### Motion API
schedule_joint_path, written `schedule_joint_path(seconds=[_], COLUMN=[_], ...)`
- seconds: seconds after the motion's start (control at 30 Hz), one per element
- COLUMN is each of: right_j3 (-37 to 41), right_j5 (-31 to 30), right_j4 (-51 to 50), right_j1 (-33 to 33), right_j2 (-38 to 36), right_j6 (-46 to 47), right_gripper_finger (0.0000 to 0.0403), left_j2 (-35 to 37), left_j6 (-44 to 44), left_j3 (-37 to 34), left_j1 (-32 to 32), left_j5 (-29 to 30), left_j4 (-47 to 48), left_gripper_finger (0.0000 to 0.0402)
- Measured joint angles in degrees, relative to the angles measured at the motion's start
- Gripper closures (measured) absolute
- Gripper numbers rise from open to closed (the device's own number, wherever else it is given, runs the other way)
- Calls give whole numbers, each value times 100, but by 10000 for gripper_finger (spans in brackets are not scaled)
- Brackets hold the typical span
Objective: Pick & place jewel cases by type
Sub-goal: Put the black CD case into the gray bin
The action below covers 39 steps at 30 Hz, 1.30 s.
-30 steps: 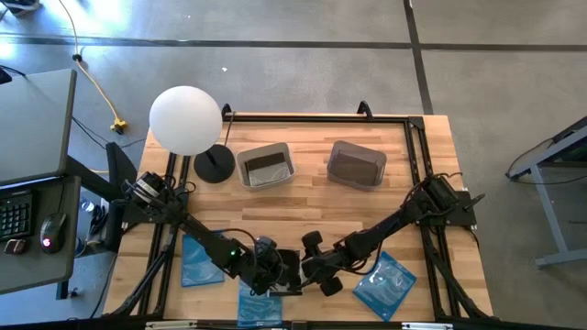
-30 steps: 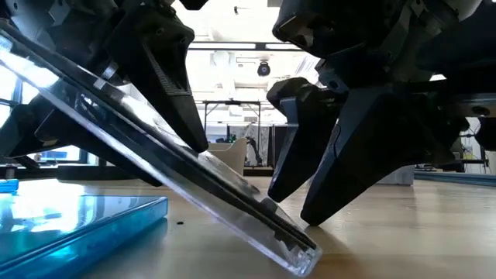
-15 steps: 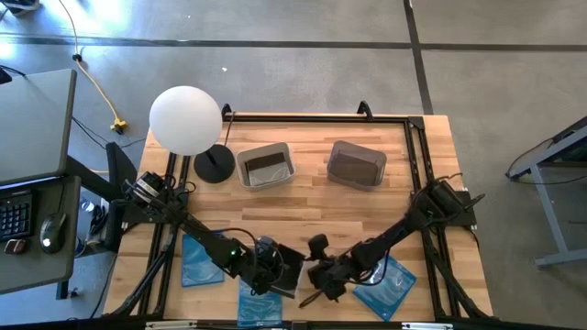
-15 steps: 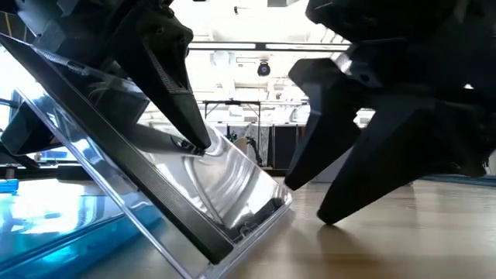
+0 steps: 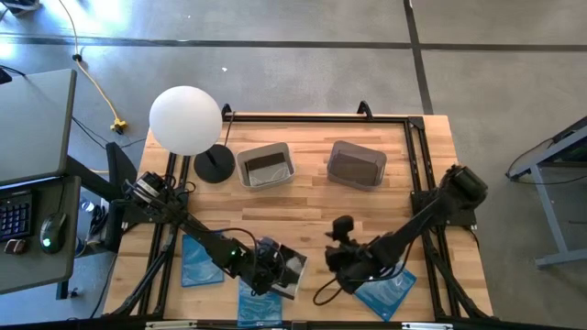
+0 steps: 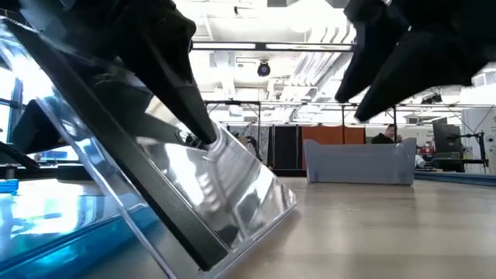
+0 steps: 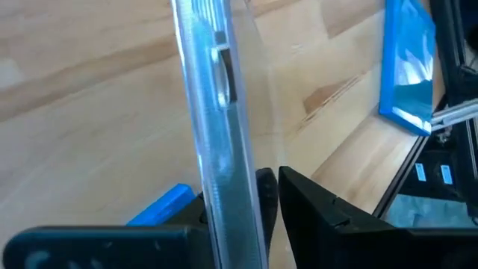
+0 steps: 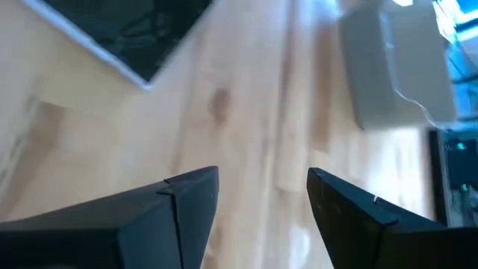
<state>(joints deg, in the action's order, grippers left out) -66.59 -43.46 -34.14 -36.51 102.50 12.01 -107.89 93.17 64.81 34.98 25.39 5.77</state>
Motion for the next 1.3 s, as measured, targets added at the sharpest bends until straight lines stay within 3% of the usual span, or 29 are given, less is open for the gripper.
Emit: schedule_joint_path(seconds=[0.33, 0.43, 0.87, 1.13, 1.3], right_j3=[-2, -6, -9, -11, -11], right_j5=[-108, -73, 78, 83, 84], right_j4=[-772, -807, -1577, -2228, -2677], right_j1=[-39, -42, -295, -581, -719], right_j2=[-939, -1122, -1226, -1225, -1226], right_j6=[857, 862, 1381, 2036, 2516], right_gripper_finger=[201, 201, 201, 201, 201], left_j2=[-7, -7, 10, 10, 8], left_j6=[-1487, -1836, -2008, -2376, -2668], left_j3=[476, 623, 689, 689, 687], left_j1=[-278, -423, -952, -1181, -1409], left_j5=[85, -165, -1730, -1865, -1968], left_j4=[6, 43, 120, 36, 17], left_gripper_finger=[313, 313, 387, 363, 381])
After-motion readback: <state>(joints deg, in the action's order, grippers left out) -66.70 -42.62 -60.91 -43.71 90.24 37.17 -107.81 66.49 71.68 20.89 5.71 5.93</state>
